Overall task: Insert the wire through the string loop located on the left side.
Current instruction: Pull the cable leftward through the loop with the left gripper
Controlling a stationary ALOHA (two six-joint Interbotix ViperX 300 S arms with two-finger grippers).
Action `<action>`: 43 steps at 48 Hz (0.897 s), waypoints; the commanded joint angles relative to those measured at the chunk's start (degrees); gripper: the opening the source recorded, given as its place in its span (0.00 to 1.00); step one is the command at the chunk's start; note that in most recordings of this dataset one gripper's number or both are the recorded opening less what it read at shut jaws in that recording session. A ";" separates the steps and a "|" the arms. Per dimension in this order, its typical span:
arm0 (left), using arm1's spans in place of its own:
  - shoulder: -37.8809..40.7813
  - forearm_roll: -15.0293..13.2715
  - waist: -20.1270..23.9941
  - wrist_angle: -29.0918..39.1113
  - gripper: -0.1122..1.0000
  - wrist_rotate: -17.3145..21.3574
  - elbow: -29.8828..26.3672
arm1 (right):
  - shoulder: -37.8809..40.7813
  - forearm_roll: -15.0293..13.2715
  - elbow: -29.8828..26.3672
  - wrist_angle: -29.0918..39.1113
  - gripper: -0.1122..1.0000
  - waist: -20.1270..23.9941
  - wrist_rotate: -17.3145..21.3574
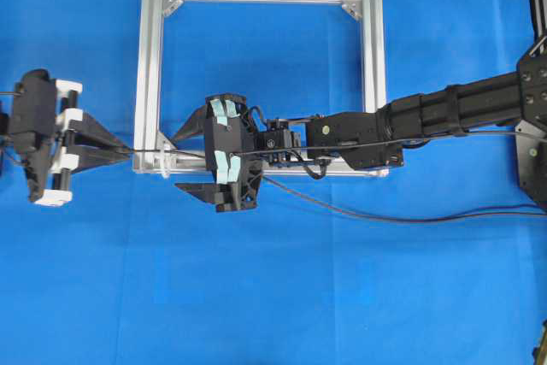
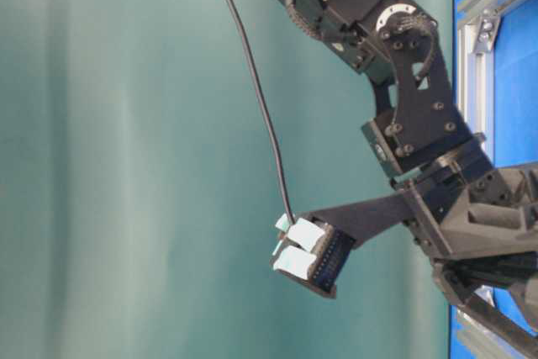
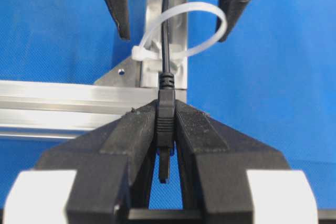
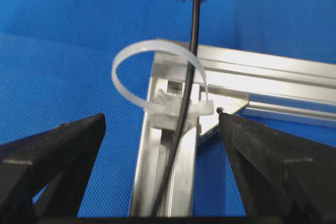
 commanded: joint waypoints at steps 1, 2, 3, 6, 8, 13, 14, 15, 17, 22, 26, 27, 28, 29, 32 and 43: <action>-4.57 -0.09 -0.09 3.43 0.16 -0.09 -0.26 | -1.93 0.26 -0.35 -0.26 0.97 0.18 0.09; -5.71 -0.09 -0.09 4.39 0.16 -0.09 -0.26 | -2.02 0.26 -0.44 -0.18 0.96 0.18 0.09; -6.86 -0.09 -0.09 5.54 0.16 -0.09 -0.26 | -1.93 0.26 -0.44 -0.18 0.96 0.18 0.09; -10.81 -0.09 -0.09 9.40 0.16 -0.09 -0.18 | -2.02 0.26 -0.35 -0.18 0.97 0.18 0.09; -13.27 -0.09 -0.09 11.69 0.16 -0.18 0.00 | -1.93 0.26 -0.35 -0.18 0.97 0.18 0.09; -19.69 -0.09 -0.09 16.17 0.16 -0.35 0.62 | -1.93 0.26 -0.35 -0.18 0.96 0.18 0.09; -21.62 -0.09 -0.09 17.67 0.16 -0.44 0.70 | -1.93 0.26 -0.35 -0.26 0.96 0.18 0.09; -23.03 -0.09 -0.09 18.72 0.16 -0.44 0.70 | -1.93 0.26 -0.35 -0.26 0.96 0.18 0.09; -25.49 -0.09 -0.09 20.92 0.16 -0.44 0.53 | -2.02 0.26 -0.35 -0.18 0.96 0.18 0.09; -31.11 -0.09 -0.09 26.10 0.16 -0.44 -0.18 | -2.02 0.26 -0.35 -0.26 0.96 0.18 0.09; -34.89 -0.09 -0.09 28.13 0.16 -0.35 -0.79 | -2.02 0.26 -0.35 -0.35 0.96 0.18 0.09; -35.86 -0.09 -0.09 28.83 0.16 -0.35 -1.05 | -1.93 0.26 -0.35 -0.26 0.96 0.18 0.09; -36.47 -0.09 -0.09 29.36 0.16 -0.35 -1.23 | -1.93 0.26 -0.35 -0.35 0.96 0.18 0.09; -37.09 -0.09 -0.09 29.97 0.16 -0.35 -1.41 | -2.02 0.26 -0.35 -0.26 0.96 0.09 0.09; -38.85 -0.09 -0.09 32.08 0.16 -0.35 -2.02 | -2.02 0.26 -0.35 -0.35 0.96 0.18 0.09; -44.47 0.09 0.35 39.46 0.16 -0.26 -3.78 | -2.02 0.26 -0.35 -0.26 0.96 0.09 0.09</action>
